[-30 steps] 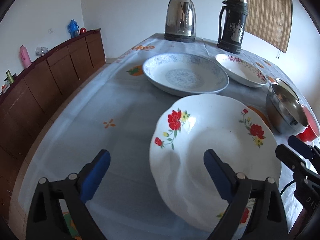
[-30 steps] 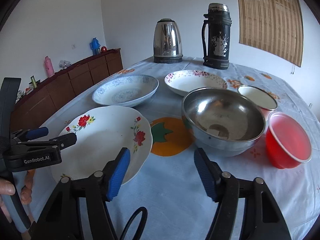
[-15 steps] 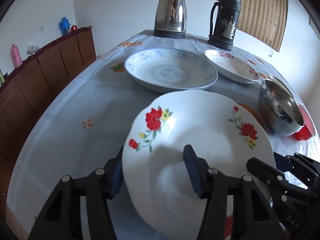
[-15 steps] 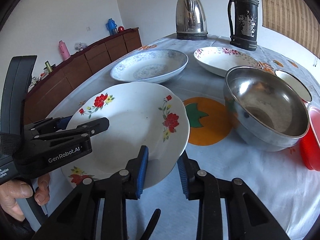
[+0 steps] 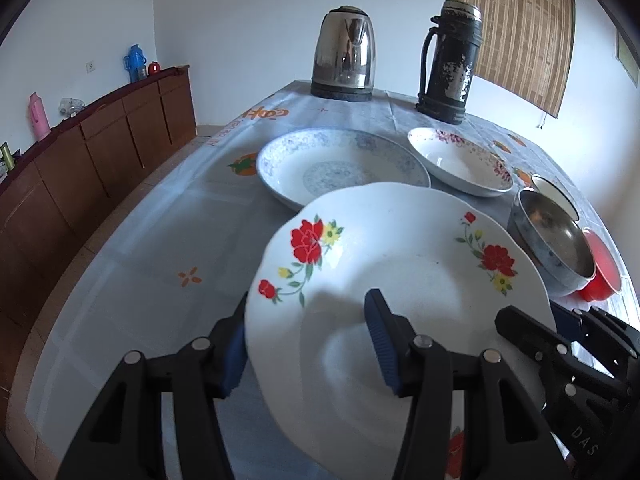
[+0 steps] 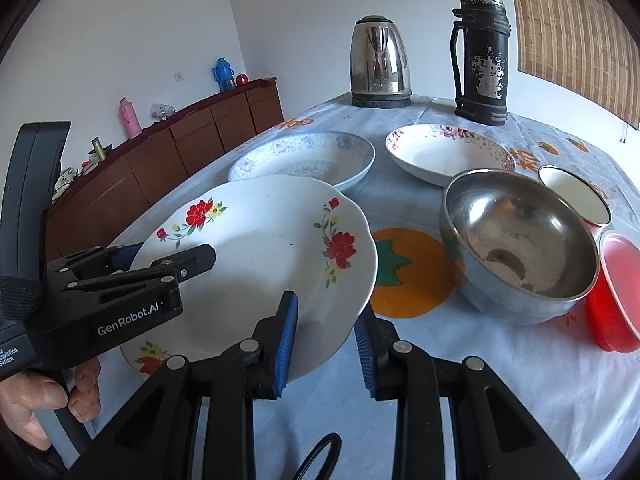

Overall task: Organize plates and bowls
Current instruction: 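Lift and carry the red-flower plate with the left gripper across the table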

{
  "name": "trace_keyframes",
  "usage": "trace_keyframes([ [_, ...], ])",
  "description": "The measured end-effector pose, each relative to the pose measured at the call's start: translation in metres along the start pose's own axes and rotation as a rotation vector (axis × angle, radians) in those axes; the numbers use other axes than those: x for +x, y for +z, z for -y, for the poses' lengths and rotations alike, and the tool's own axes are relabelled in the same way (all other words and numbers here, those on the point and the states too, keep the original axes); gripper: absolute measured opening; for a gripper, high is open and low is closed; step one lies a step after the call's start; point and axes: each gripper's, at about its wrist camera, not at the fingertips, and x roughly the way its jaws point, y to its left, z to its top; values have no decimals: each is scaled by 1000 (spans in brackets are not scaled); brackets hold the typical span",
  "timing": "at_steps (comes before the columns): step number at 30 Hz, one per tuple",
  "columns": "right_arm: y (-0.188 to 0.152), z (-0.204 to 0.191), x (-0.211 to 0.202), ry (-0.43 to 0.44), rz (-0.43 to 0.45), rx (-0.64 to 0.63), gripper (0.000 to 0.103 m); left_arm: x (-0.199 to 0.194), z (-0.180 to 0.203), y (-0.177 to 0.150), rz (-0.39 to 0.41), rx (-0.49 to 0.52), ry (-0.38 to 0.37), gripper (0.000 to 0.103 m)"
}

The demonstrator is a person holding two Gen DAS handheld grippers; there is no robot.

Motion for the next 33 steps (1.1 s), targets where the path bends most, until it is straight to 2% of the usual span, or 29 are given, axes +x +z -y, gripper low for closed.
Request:
trace_keyframes([
  [7, 26, 0, 15, -3, 21, 24, 31, 10, -5, 25, 37, 2, 40, 53],
  [24, 70, 0, 70, -8, -5, 83, 31, 65, -26, 77, 2, -25, 69, 53],
  [33, 80, 6, 82, -5, -1, 108, 31, 77, -25, 88, 2, -14, 84, 53],
])
